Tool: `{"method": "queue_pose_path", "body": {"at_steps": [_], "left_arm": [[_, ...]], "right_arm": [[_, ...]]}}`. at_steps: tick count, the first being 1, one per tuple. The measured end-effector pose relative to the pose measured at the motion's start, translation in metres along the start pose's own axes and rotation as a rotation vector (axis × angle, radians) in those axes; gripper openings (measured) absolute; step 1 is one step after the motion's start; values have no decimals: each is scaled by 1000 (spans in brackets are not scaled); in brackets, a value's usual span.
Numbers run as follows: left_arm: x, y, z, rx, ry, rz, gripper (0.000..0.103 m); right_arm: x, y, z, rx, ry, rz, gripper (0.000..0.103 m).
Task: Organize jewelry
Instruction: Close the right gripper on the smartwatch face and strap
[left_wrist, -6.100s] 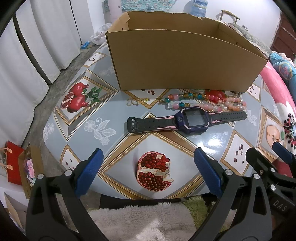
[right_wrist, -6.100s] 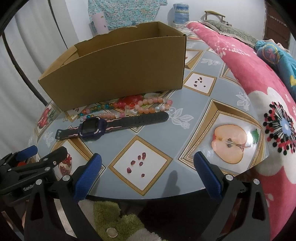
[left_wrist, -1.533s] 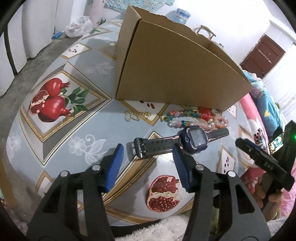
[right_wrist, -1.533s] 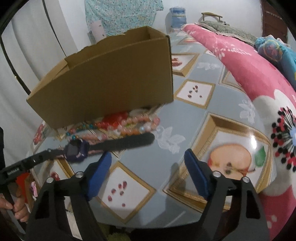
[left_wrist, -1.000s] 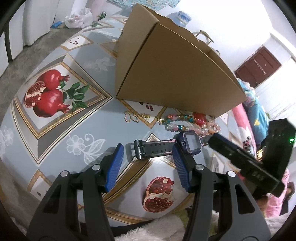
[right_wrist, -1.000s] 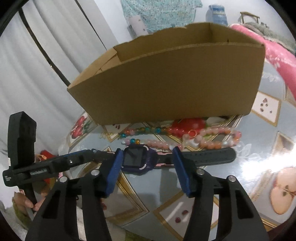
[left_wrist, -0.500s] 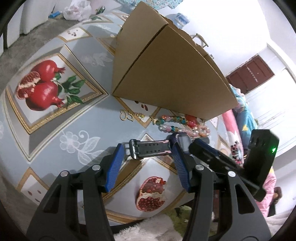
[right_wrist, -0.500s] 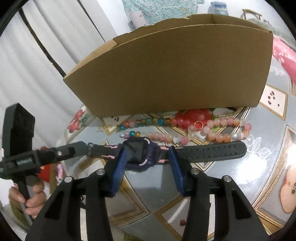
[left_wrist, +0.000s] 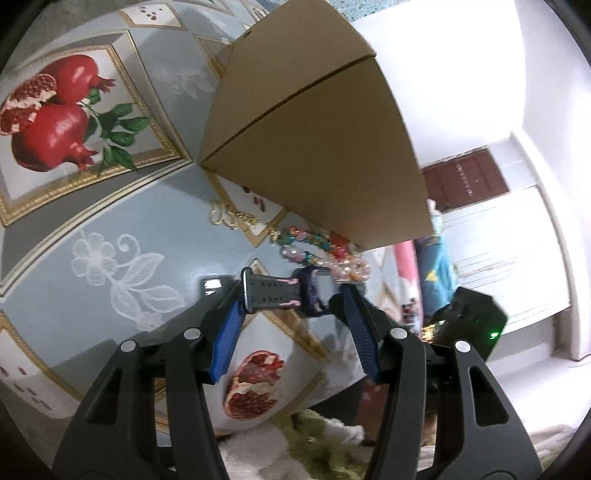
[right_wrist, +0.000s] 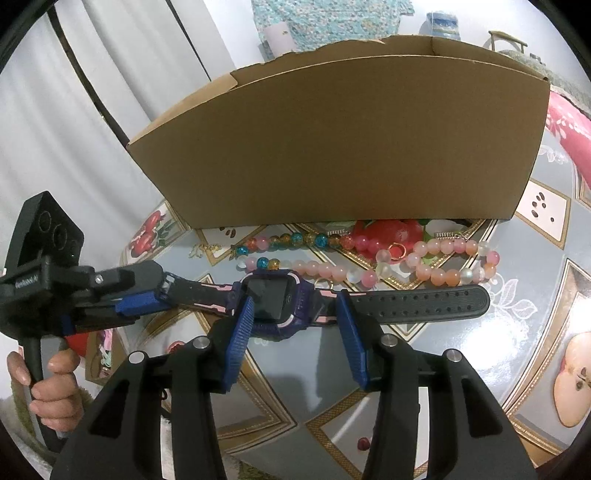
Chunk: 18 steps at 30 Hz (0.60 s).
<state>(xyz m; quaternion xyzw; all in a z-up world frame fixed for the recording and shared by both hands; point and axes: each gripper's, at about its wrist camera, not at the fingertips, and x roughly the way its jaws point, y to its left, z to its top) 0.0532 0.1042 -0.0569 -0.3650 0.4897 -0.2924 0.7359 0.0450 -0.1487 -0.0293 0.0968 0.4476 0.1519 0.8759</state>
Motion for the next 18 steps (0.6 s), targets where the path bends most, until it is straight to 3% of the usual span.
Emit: {"method": "queue_pose_path", "body": {"at_steps": [2,4,6,12,18], "left_arm": [[-1,-3,1,1,-5,-35,51],[2,-7,3,19,-6,-16,51],[8,-16,3,59,-5,62,45],[27,-39,-1,211,-12,314,14],[48,-67,-16,426,-17,533,8]], "right_arm": [[0,0,0,0,-1,1,46],[-1,0,0,1,-1,2,46],[0,1,0,0,-2,3,46],[-1,1,0,4,-3,7,46],[-8,-11,-1,68,8,69,46]]}}
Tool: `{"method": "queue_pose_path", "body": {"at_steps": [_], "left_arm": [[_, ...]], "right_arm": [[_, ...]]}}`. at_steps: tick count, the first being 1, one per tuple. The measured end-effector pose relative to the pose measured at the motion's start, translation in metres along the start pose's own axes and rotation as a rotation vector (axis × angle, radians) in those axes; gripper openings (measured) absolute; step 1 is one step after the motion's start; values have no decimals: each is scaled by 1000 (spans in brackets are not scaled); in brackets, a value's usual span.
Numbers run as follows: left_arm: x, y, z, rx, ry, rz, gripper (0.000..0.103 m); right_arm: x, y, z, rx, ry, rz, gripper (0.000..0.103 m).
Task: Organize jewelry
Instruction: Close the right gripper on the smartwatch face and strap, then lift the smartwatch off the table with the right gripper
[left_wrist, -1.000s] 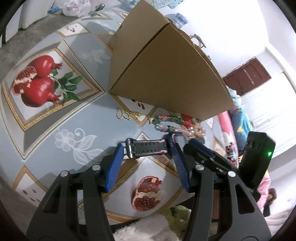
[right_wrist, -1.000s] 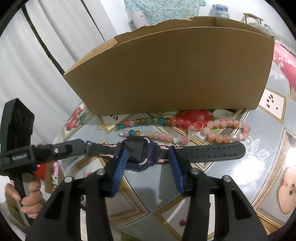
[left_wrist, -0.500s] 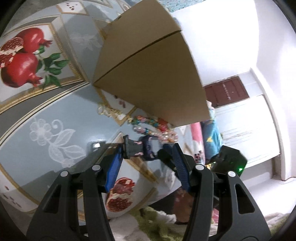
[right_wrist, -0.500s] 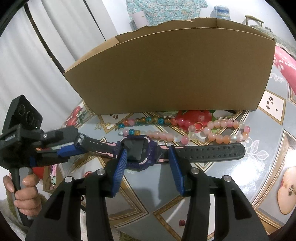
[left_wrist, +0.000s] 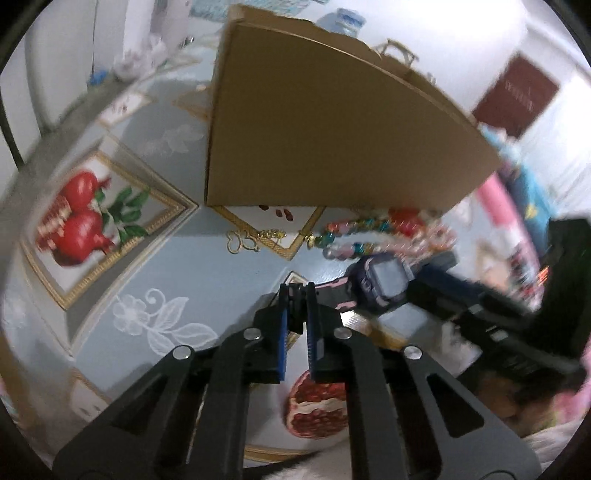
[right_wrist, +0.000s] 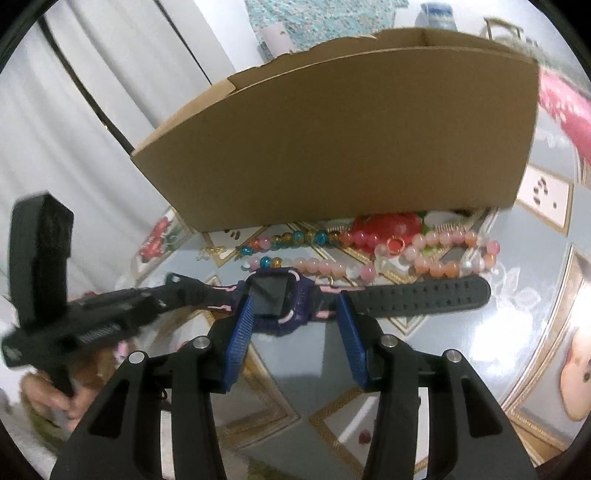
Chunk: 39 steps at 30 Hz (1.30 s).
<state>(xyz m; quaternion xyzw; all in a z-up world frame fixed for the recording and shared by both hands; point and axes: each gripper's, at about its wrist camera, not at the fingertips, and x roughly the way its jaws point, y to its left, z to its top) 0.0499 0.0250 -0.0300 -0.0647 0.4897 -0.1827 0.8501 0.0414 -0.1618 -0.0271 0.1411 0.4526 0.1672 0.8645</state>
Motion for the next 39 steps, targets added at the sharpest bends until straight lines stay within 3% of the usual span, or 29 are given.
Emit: {"method": "queue_pose_path", "body": {"at_steps": [8,12,20,27,39], "left_arm": [[7,-18,-2,90,-4,64,8],[6,-13,-4,102,-5,79,8],[2,-12,-8,112,-12,89,9],[3,-12,-7,113,-10,85,9],[3,-13,-8,118,-13,90,10]], "right_arm": [[-49,-53,-1,130,-100,-112,46],[-46,-78,4,197,-88,-139,46],[-28,-86,16,175,-62,-148,46],[-23,-79,13,155,-29,-93,47],[-24,-102,-1,316,-26,175,47]]}}
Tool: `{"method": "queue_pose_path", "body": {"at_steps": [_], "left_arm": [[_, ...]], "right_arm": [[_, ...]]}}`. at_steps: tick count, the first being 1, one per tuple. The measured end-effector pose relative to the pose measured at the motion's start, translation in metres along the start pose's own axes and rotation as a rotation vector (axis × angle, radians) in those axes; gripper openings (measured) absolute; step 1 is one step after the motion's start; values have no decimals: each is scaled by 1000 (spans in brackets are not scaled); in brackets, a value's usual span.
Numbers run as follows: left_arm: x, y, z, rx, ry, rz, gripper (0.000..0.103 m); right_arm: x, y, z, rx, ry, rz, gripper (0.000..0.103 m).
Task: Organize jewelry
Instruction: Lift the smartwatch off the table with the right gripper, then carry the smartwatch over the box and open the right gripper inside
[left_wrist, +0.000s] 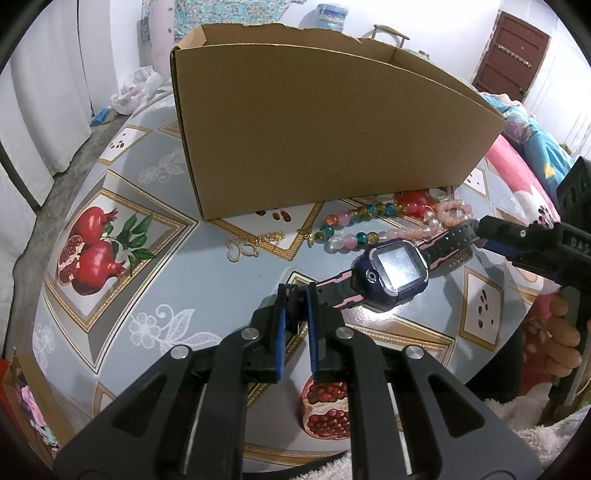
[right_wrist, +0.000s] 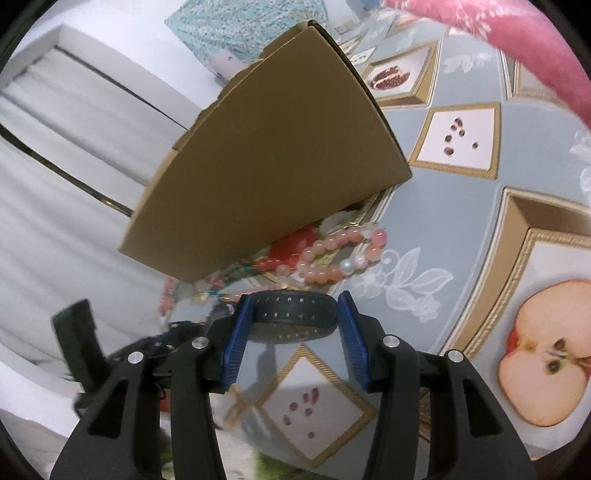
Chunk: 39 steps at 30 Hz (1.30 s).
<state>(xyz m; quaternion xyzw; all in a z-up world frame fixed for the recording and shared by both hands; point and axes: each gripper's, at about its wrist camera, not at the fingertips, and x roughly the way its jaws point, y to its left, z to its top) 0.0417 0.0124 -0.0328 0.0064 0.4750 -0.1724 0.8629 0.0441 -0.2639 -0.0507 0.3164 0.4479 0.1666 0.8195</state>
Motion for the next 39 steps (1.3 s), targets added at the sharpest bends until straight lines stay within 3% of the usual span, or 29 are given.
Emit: {"method": "queue_pose_path", "body": {"at_steps": [5,8,16,28,34,39], "left_arm": [[-1,-1,0,6,-5,7,10],[-1,-1,-1,7,-6,7,10],[-1,-2,0,14,-7,11,10],[-8,-5,-2,34,-38,4,7],[-31,-6,5,42,-64,-61,6],[-73,-8,21,73,-129,-117,5]], "right_arm": [[-3,1,-2,38,15,120,47],[-8,-3,0,49,2,148,47],[-1,14,9,20,-19,116,47],[4,28,11,-17,-33,96,19],[-10,45,8,-52,-51,92,17],[-39,74,7,-105,-79,95,17]]}}
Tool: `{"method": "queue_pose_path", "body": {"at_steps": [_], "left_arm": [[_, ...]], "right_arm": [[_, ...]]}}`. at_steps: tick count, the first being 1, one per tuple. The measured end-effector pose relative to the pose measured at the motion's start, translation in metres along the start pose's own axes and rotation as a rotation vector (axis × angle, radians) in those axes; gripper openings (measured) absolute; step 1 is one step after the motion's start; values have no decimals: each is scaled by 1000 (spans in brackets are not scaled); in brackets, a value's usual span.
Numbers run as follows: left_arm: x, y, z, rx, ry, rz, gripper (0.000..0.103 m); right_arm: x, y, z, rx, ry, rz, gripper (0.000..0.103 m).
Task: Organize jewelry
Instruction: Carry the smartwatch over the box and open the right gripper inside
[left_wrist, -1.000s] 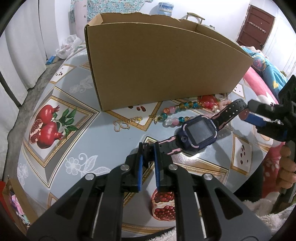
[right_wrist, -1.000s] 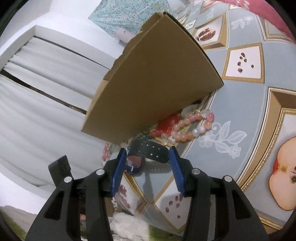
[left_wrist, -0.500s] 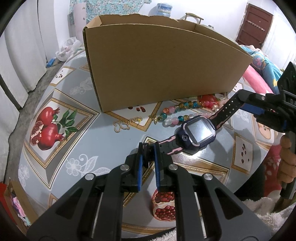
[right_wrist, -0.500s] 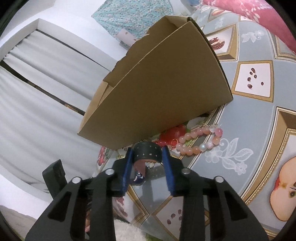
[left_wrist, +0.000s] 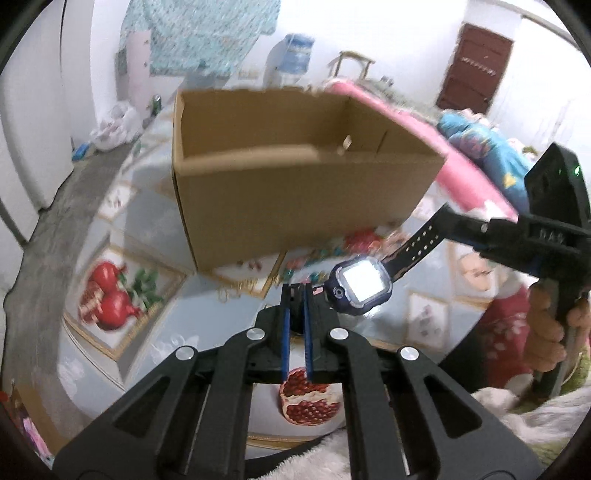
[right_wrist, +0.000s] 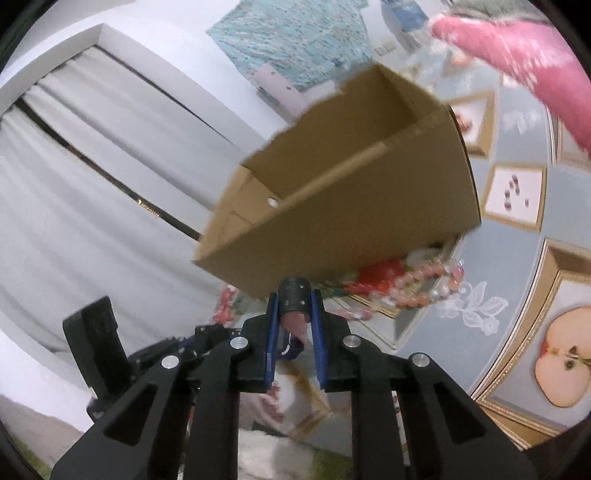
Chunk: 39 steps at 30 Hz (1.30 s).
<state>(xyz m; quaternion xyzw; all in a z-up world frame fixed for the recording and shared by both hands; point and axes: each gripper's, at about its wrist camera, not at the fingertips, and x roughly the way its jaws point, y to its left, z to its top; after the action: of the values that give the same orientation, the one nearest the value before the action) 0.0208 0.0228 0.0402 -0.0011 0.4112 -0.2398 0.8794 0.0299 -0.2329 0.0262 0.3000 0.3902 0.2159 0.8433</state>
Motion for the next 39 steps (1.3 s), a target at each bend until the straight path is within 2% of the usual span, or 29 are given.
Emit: {"method": "queue_pose_path", "body": {"at_steps": [6,10,13,17,19,22,25,29,32,35,36,37,38,39], "left_arm": [[-29,0,52,19,-73,-32,5],[-21,5,96,25,-95,9,5],[-6,12,124,17,-79,25,5],[32,22,164,25,-19,52,5],[54,24,179,32,26,73,5],[93,34,199,27,118,99,5],[127,44,207,19,204,130,5],[161,53,210,17,288,185,6],[175,61,211,-1,316,215,7],[182,67,215,-9,316,239,8],[182,69,216,-17,316,238,11],[181,69,216,-21,316,241,21],[179,70,217,-25,307,243,26],[175,71,218,-27,294,239,26]], "right_arm": [[-32,44,36,-113,-93,17,17],[-26,56,72,-168,-102,2,17],[-7,52,105,-164,-60,-4,17],[30,31,151,-126,43,-47,17],[47,22,167,-114,105,-61,17],[86,7,190,-106,214,-149,17],[116,-4,200,-114,295,-215,17],[146,-15,207,-163,342,-320,21],[158,-15,212,-206,346,-349,24],[164,-8,215,-287,325,-429,27],[166,-7,215,-301,327,-449,27],[167,-7,215,-305,331,-456,29],[167,-6,215,-313,330,-464,33],[165,-4,215,-322,324,-471,35]]}}
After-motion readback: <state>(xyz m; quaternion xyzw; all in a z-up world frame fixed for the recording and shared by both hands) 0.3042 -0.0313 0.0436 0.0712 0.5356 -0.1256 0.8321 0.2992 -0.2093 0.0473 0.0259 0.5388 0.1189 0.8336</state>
